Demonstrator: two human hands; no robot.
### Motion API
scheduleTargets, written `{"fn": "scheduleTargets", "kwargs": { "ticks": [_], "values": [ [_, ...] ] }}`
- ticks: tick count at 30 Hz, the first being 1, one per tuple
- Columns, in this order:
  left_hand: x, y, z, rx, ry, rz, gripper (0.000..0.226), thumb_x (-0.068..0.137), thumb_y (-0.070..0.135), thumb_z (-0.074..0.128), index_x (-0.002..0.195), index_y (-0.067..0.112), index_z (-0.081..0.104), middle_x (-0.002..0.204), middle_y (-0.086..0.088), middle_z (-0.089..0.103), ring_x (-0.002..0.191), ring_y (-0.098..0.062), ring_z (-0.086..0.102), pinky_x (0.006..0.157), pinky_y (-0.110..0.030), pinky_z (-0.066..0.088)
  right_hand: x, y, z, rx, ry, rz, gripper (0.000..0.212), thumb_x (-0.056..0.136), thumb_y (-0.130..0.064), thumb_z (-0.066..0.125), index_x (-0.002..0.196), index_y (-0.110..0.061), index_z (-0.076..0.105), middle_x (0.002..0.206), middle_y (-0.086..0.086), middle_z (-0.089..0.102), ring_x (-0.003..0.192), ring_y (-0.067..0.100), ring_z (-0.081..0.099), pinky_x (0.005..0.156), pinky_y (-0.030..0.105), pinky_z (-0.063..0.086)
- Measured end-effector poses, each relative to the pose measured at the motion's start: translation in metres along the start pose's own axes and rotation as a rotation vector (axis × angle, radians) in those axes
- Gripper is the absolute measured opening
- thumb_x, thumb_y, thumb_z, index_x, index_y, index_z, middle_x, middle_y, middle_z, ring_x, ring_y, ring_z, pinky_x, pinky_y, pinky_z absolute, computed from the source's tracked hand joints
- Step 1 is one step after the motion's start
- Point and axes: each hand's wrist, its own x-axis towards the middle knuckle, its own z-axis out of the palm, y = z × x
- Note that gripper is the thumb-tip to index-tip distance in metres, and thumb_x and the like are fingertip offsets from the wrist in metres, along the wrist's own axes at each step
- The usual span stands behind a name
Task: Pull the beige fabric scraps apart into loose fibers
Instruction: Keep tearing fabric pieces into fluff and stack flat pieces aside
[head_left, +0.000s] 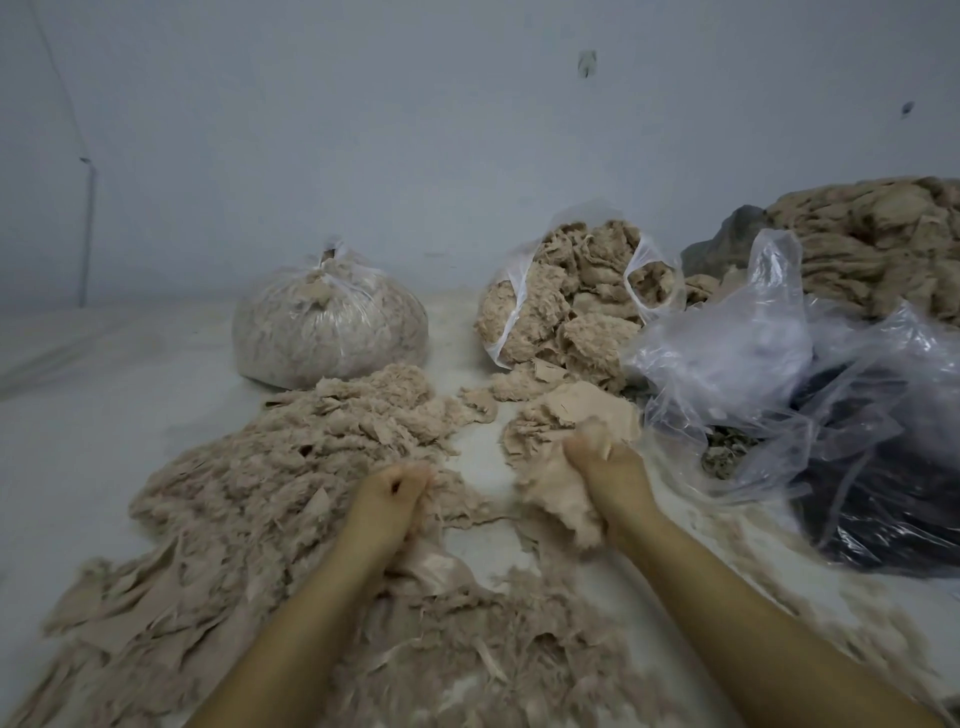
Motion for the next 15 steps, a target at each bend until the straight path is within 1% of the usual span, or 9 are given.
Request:
{"fn": "scheduleTargets", "kwargs": {
  "ticks": [2, 3, 4, 6, 7, 8, 11, 13, 15],
  "values": [
    [0.002, 0.003, -0.011, 0.336, 0.068, 0.147, 0.017, 0.089, 0.034, 0.061, 0.079, 0.023, 0.054, 0.068, 0.007, 0.055, 0.061, -0.013, 0.054, 0.055, -0.028, 0.042, 0.011, -0.003, -0.01, -0.438, 0.12, -0.147, 0.036, 0.089, -0.034, 0.059, 0.117, -0.011, 0.053, 0.11, 0.011, 0.06, 0.105, 0.029, 0.056, 0.077, 0.035, 0.047],
    [0.004, 0.004, -0.017, 0.486, 0.102, 0.186, 0.016, 0.083, 0.037, 0.067, 0.083, 0.029, 0.052, 0.076, 0.01, 0.054, 0.072, -0.015, 0.057, 0.065, -0.031, 0.047, 0.011, -0.004, -0.012, -0.547, 0.177, -0.228, 0.038, 0.09, -0.03, 0.059, 0.122, -0.013, 0.05, 0.116, 0.01, 0.055, 0.113, 0.029, 0.049, 0.086, 0.037, 0.045],
    [0.004, 0.003, -0.022, 0.585, 0.099, 0.188, 0.02, 0.078, 0.038, 0.07, 0.084, 0.032, 0.052, 0.081, 0.011, 0.055, 0.08, -0.017, 0.058, 0.072, -0.032, 0.048, 0.007, -0.005, -0.01, -0.554, 0.189, -0.292, 0.037, 0.091, -0.026, 0.059, 0.124, -0.014, 0.048, 0.119, 0.01, 0.052, 0.115, 0.027, 0.047, 0.091, 0.035, 0.042],
    [0.006, -0.002, -0.026, 0.666, 0.011, 0.105, 0.024, 0.077, 0.034, 0.073, 0.096, 0.025, 0.061, 0.092, 0.003, 0.062, 0.094, -0.024, 0.062, 0.076, -0.028, 0.043, -0.005, -0.002, 0.002, -0.45, 0.065, -0.363, 0.023, 0.093, -0.021, 0.057, 0.115, -0.019, 0.052, 0.112, 0.004, 0.056, 0.098, 0.014, 0.053, 0.079, 0.017, 0.043],
    [0.007, -0.007, -0.025, 0.653, -0.031, 0.087, 0.019, 0.081, 0.029, 0.071, 0.096, 0.019, 0.064, 0.091, -0.003, 0.065, 0.094, -0.026, 0.063, 0.073, -0.027, 0.042, -0.014, 0.0, 0.011, -0.415, -0.068, -0.359, 0.015, 0.093, -0.021, 0.057, 0.108, -0.022, 0.054, 0.104, -0.001, 0.059, 0.087, 0.005, 0.054, 0.069, 0.008, 0.041],
    [0.007, -0.012, -0.023, 0.56, -0.058, 0.096, 0.01, 0.085, 0.024, 0.069, 0.085, 0.015, 0.065, 0.081, -0.007, 0.065, 0.087, -0.027, 0.065, 0.069, -0.028, 0.044, -0.025, 0.004, 0.021, -0.406, -0.214, -0.335, 0.011, 0.093, -0.022, 0.058, 0.103, -0.025, 0.057, 0.098, -0.005, 0.06, 0.08, 0.0, 0.053, 0.064, 0.005, 0.042],
    [0.0, -0.01, -0.02, 0.158, -0.107, 0.09, 0.017, 0.088, 0.012, 0.065, 0.074, 0.017, 0.072, 0.071, 0.002, 0.071, 0.071, -0.013, 0.068, 0.062, -0.024, 0.053, -0.048, 0.015, 0.046, -0.414, -0.535, -0.298, 0.022, 0.089, -0.031, 0.064, 0.11, -0.025, 0.058, 0.097, -0.011, 0.058, 0.083, 0.003, 0.055, 0.077, 0.016, 0.047],
    [-0.004, -0.004, -0.019, 0.029, -0.2, 0.084, 0.031, 0.091, 0.009, 0.06, 0.062, 0.018, 0.069, 0.058, 0.006, 0.066, 0.057, -0.009, 0.062, 0.053, -0.014, 0.045, -0.054, 0.018, 0.057, -0.342, -0.538, -0.334, 0.027, 0.085, -0.033, 0.069, 0.107, -0.026, 0.055, 0.096, -0.012, 0.055, 0.083, 0.002, 0.053, 0.075, 0.013, 0.044],
    [-0.008, 0.001, -0.019, -0.076, -0.29, 0.063, 0.04, 0.095, 0.017, 0.054, 0.059, 0.016, 0.071, 0.058, 0.004, 0.065, 0.055, -0.01, 0.061, 0.052, -0.014, 0.045, -0.058, 0.012, 0.064, -0.117, -0.48, -0.293, 0.013, 0.086, -0.021, 0.069, 0.089, -0.022, 0.057, 0.08, -0.006, 0.055, 0.067, 0.003, 0.05, 0.061, 0.013, 0.041]
  ]
}}
